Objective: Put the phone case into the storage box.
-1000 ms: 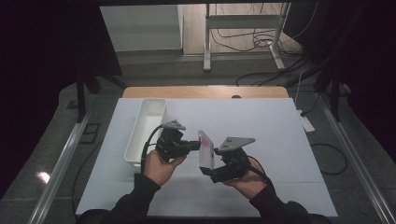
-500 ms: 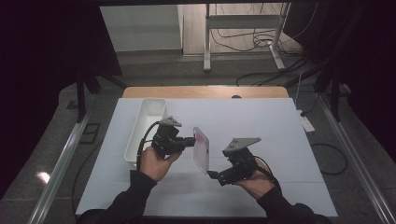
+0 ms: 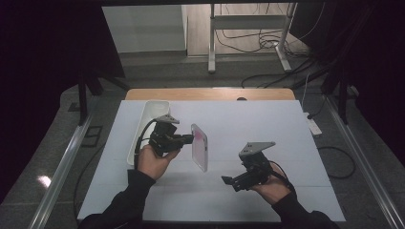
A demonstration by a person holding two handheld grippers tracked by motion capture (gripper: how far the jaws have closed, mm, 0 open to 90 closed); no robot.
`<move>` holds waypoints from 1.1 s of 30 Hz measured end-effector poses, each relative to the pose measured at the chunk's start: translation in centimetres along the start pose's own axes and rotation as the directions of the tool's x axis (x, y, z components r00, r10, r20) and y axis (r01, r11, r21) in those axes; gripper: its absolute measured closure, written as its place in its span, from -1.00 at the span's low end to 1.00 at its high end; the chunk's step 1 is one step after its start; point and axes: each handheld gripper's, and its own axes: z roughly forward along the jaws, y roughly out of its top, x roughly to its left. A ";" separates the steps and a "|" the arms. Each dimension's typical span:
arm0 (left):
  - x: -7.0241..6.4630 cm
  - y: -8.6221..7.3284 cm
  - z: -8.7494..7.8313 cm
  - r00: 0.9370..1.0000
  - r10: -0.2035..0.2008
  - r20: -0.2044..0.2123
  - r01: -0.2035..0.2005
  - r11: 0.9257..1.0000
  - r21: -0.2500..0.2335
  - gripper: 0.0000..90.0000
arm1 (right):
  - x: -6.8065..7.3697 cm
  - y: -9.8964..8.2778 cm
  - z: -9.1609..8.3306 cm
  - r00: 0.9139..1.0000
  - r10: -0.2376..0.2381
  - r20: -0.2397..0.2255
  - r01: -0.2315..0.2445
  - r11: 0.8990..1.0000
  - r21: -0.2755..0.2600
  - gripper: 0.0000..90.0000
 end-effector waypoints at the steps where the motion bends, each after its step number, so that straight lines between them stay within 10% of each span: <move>1: 0.1 0.0 -0.1 1.000 0.000 -0.002 0.000 1.000 -0.001 0.97 | -0.1 -0.1 -0.1 1.000 0.001 0.009 -0.001 1.000 0.003 -1.00; 33: 3.2 1.8 -2.2 0.994 -0.054 -0.091 0.050 0.998 -0.045 0.97 | -2.1 -2.9 -3.4 0.992 0.010 0.127 -0.012 1.000 0.019 -1.00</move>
